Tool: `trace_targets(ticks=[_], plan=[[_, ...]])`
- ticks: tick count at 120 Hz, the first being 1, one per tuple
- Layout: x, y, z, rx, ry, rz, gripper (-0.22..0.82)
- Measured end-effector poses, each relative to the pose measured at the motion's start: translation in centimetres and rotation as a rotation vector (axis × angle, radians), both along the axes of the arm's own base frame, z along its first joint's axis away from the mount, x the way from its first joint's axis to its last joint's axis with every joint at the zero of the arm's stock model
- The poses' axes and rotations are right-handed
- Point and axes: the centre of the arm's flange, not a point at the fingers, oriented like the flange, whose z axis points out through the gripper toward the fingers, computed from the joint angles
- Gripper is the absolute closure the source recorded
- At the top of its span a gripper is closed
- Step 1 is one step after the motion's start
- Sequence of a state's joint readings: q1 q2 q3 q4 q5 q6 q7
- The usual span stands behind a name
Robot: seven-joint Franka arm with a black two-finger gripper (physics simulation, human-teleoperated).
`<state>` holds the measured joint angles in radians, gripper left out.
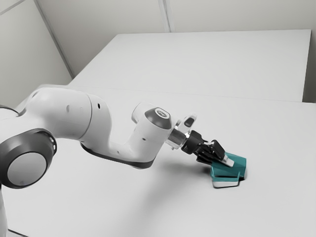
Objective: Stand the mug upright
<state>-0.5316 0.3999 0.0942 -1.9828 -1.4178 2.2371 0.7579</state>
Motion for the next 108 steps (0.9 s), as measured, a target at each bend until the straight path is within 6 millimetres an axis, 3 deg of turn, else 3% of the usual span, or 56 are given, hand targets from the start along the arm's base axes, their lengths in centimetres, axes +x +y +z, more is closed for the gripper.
trace_targets(ticks=[24,41,53,62,81,108], plan=[[0.1,-0.4,2.8,-0.02,-0.047,-0.01,0.75],[0.2,-0.1,6.9,-0.025,-0.115,-0.018,0.77],[0.3,1.4,11.0,0.036,-0.199,-0.057,0.77],[0.2,3.6,13.3,0.131,-0.252,-0.094,0.78],[-0.6,11.0,16.5,0.397,-0.307,-0.149,0.78],[0.4,20.8,16.9,0.728,-0.227,-0.162,0.79]])
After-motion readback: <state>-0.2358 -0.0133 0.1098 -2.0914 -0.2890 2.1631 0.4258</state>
